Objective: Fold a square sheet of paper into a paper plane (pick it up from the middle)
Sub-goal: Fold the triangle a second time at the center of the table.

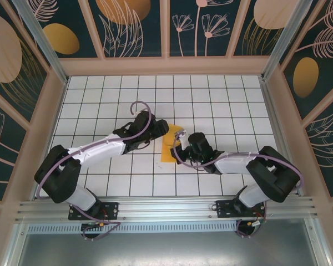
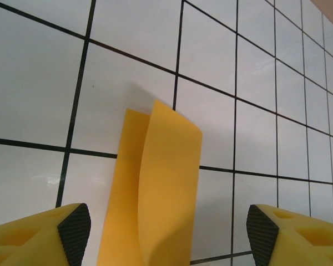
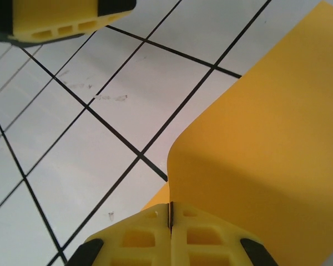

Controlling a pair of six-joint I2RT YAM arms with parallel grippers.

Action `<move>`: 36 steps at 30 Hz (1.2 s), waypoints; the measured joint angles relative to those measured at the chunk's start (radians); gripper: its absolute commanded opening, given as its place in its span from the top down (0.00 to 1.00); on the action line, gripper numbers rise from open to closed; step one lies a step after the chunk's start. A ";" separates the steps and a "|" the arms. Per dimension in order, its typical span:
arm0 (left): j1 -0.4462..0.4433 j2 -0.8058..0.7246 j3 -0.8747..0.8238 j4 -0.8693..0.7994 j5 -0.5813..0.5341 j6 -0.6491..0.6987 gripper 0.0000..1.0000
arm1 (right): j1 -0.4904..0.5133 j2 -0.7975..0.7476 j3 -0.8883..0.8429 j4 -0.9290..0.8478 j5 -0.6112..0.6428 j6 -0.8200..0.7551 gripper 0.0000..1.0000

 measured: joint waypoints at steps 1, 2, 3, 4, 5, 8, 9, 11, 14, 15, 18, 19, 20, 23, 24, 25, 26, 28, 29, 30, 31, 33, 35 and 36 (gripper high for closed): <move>0.000 0.000 -0.006 0.002 0.001 0.005 0.28 | -0.015 0.015 0.003 0.002 -0.033 0.027 0.98; 0.000 0.000 -0.014 0.003 0.005 0.010 0.31 | -0.032 0.031 0.004 0.007 -0.066 0.053 0.98; 0.000 0.001 -0.019 0.006 0.011 0.016 0.33 | -0.052 0.047 0.004 0.009 -0.097 0.082 0.98; 0.000 0.003 -0.022 0.010 0.020 0.021 0.35 | -0.071 0.061 0.003 0.013 -0.124 0.106 0.98; 0.000 0.008 -0.023 0.016 0.028 0.024 0.36 | -0.093 0.078 0.004 0.020 -0.155 0.132 0.97; 0.000 0.025 -0.023 0.039 0.050 0.034 0.39 | -0.154 0.128 0.003 0.047 -0.240 0.205 0.97; 0.000 0.033 -0.023 0.043 0.056 0.036 0.39 | -0.171 0.143 0.003 0.060 -0.267 0.227 0.97; 0.000 0.047 -0.022 0.047 0.066 0.042 0.41 | -0.199 0.168 0.003 0.077 -0.315 0.260 0.97; 0.000 0.087 -0.004 0.044 0.079 0.054 0.44 | -0.213 0.184 0.004 0.085 -0.367 0.290 0.97; 0.000 0.106 0.013 0.040 0.083 0.060 0.47 | -0.213 0.185 0.004 0.087 -0.382 0.293 0.97; 0.003 0.170 0.092 0.033 0.093 0.078 0.54 | -0.213 0.185 0.004 0.091 -0.414 0.293 0.97; 0.005 0.190 0.121 0.033 0.101 0.084 0.55 | -0.213 0.185 0.004 0.093 -0.423 0.293 0.97; 0.009 0.216 0.154 0.036 0.110 0.088 0.57 | -0.213 0.185 0.004 0.095 -0.434 0.292 0.97; 0.018 0.286 0.235 0.039 0.141 0.097 0.61 | -0.213 0.183 0.004 0.097 -0.452 0.288 0.97; 0.020 0.310 0.256 0.041 0.155 0.098 0.62 | -0.213 0.181 0.004 0.097 -0.453 0.285 0.97; 0.022 0.330 0.271 0.042 0.166 0.098 0.62 | -0.213 0.177 0.004 0.097 -0.454 0.281 0.97; 0.023 0.350 0.284 0.043 0.182 0.099 0.64 | -0.213 0.171 0.003 0.097 -0.454 0.280 0.97; 0.024 0.388 0.304 0.045 0.214 0.102 0.64 | -0.213 0.160 0.003 0.098 -0.454 0.276 0.97; 0.024 0.407 0.311 0.045 0.231 0.102 0.65 | -0.213 0.155 0.003 0.098 -0.453 0.274 0.97; 0.024 0.421 0.312 0.045 0.246 0.102 0.66 | -0.213 0.152 0.002 0.098 -0.452 0.273 0.97; 0.024 0.431 0.312 0.045 0.259 0.103 0.67 | -0.213 0.151 0.001 0.099 -0.451 0.272 0.97; 0.024 0.454 0.312 0.044 0.281 0.105 0.67 | -0.213 0.151 0.000 0.099 -0.449 0.270 0.97; 0.024 0.472 0.312 0.044 0.296 0.106 0.67 | -0.213 0.151 -0.004 0.100 -0.447 0.269 0.97; 0.024 0.476 0.312 0.043 0.299 0.107 0.67 | -0.213 0.151 -0.006 0.099 -0.446 0.266 0.96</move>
